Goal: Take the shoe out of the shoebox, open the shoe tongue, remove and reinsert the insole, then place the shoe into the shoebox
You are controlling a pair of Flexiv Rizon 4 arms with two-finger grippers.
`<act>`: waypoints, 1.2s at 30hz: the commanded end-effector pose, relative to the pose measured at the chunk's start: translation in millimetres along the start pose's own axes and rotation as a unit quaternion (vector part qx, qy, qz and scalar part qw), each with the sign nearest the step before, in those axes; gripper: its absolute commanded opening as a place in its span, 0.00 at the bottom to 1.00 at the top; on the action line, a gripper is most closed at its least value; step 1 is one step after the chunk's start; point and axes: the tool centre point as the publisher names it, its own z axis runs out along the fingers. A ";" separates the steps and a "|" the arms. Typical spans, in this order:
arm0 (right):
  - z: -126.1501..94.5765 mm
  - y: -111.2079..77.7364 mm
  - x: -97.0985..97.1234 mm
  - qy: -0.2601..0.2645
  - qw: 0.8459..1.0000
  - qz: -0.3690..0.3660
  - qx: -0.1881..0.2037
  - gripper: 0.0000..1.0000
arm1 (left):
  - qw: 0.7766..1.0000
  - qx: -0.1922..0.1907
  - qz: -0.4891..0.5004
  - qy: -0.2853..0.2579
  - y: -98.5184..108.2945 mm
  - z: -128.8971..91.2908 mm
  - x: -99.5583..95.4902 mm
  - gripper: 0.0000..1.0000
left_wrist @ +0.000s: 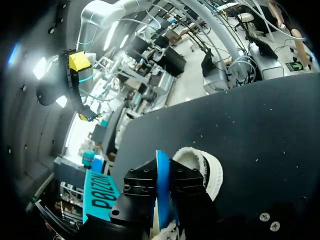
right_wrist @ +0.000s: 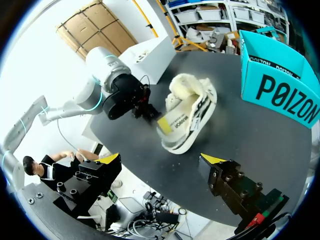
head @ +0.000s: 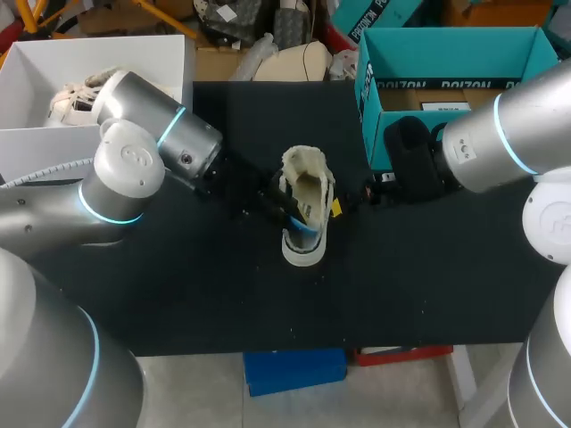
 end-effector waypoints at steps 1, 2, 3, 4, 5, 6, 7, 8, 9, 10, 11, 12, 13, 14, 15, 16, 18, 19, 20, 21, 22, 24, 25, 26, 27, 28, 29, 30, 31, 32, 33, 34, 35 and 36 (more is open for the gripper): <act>0.9 0.3 1.1 -0.002 1.000 0.000 0.000 1.00 | 1.000 -0.005 0.000 0.005 0.8 1.6 -1.9 0.00; 0.9 0.3 1.1 -0.002 1.000 0.000 0.000 1.00 | 1.000 -0.005 -0.001 0.005 0.6 1.7 -2.1 0.00; 0.9 0.3 1.1 -0.002 1.000 0.000 0.000 1.00 | 1.000 -0.008 -0.001 0.011 0.3 1.7 -2.3 0.00; 0.9 0.3 1.1 -0.002 1.000 0.000 0.000 1.00 | 1.000 -0.013 0.002 0.017 1.0 2.3 -1.0 0.00; 0.9 0.3 1.1 -0.002 1.000 0.000 0.000 1.00 | 1.000 -0.016 0.004 0.022 2.4 2.6 0.2 0.00; 0.9 0.3 1.1 -0.002 1.000 0.000 0.000 1.00 | 1.000 -0.017 0.004 0.023 3.3 3.4 1.5 0.00; 0.9 0.3 1.1 -0.002 1.000 0.000 0.000 1.00 | 0.999 -0.017 0.002 0.027 3.5 4.5 2.8 0.00; 0.9 0.3 1.1 -0.002 1.000 0.000 0.000 1.00 | 0.999 -0.017 0.002 0.028 3.7 5.3 3.8 0.00; 0.9 0.3 1.1 -0.002 1.000 0.000 0.000 1.00 | 0.999 -0.017 0.001 0.028 4.3 6.2 4.8 0.00; 0.9 0.3 1.1 -0.002 1.000 0.000 0.000 1.00 | 0.999 -0.017 -0.002 0.029 5.7 7.2 6.5 0.00; 0.9 0.3 1.1 -0.002 1.000 0.000 0.000 1.00 | 0.999 -0.024 -0.001 0.034 8.3 7.9 8.8 0.00; 0.9 0.3 1.1 -0.002 1.000 0.000 0.000 1.00 | 0.999 -0.024 -0.002 0.038 10.6 8.6 11.4 0.00; 0.9 0.3 1.1 -0.002 1.000 0.000 0.000 1.00 | 0.999 -0.023 -0.007 0.038 11.5 9.3 13.2 0.00; 0.9 0.3 1.1 -0.002 1.000 0.000 0.000 1.00 | 0.999 -0.022 -0.007 0.041 12.2 9.7 14.9 0.00; 0.9 0.3 1.1 -0.002 1.000 0.000 0.000 1.00 | 0.998 -0.026 -0.003 0.050 12.4 9.8 16.0 0.00; 0.9 0.3 1.1 -0.002 1.000 0.000 0.000 1.00 | 0.998 -0.031 0.001 0.057 13.3 9.9 17.5 0.00; 0.9 0.3 1.1 -0.002 1.000 0.000 0.000 1.00 | 0.997 -0.033 0.002 0.064 14.4 10.2 19.6 0.00; 0.9 0.3 1.1 -0.002 1.000 0.000 0.000 1.00 | 0.997 -0.032 0.003 0.066 14.4 10.5 20.2 0.00; 0.9 0.3 1.1 -0.002 1.000 0.000 0.000 1.00 | 0.997 -0.032 0.003 0.068 14.4 11.0 20.9 0.00; 0.9 0.3 1.1 -0.002 1.000 0.000 0.000 1.00 | 0.997 -0.032 0.004 0.070 14.1 12.0 21.4 0.00; 0.9 0.3 1.1 -0.002 1.000 0.000 0.000 1.00 | 0.997 -0.030 0.004 0.072 13.6 13.6 21.8 0.00; 0.9 0.3 1.1 -0.002 1.000 0.000 0.000 1.00 | 0.997 -0.027 0.005 0.076 12.3 18.3 22.5 0.00; 0.9 0.3 1.1 -0.002 1.000 0.000 0.000 1.00 | 0.996 -0.025 0.004 0.080 11.9 20.9 23.0 0.00; 0.9 0.3 1.1 -0.002 1.000 0.000 0.000 1.00 | 0.996 -0.024 0.006 0.086 11.7 23.4 23.7 0.00; 0.9 0.3 1.1 -0.002 1.000 0.000 0.000 1.00 | 0.995 -0.024 0.009 0.093 12.0 25.6 24.3 0.00; 0.9 0.3 1.1 -0.002 1.000 0.000 0.000 1.00 | 0.995 -0.025 0.011 0.098 12.1 27.7 25.0 0.00; 0.9 0.3 1.1 -0.002 1.000 0.000 0.000 1.00 | 0.994 -0.025 0.014 0.106 12.3 29.9 25.8 0.00; 0.9 0.3 1.1 -0.002 1.000 0.000 0.000 1.00 | 0.993 -0.027 0.017 0.111 12.4 31.6 26.6 0.00; 0.9 0.3 1.1 -0.002 1.000 0.000 0.000 1.00 | 0.993 -0.026 0.018 0.115 12.4 33.3 27.2 0.00; 0.9 0.3 1.1 -0.002 1.000 0.000 0.000 1.00 | 0.993 -0.025 0.018 0.116 11.9 34.7 27.8 0.00; 0.9 0.3 1.1 -0.002 1.000 0.000 0.000 1.00 | 0.993 -0.024 0.018 0.116 11.7 35.8 28.0 0.00; 0.9 0.3 1.1 -0.002 1.000 0.000 0.000 1.00 | 0.993 -0.023 0.018 0.116 11.6 36.6 28.1 0.00; 0.9 0.3 1.1 -0.002 1.000 0.000 0.000 1.00 | 0.993 -0.023 0.018 0.117 11.5 37.0 28.1 0.00; 0.9 0.3 1.1 -0.002 1.000 0.000 0.000 1.00 | 0.993 -0.022 0.018 0.117 11.0 37.2 27.6 0.00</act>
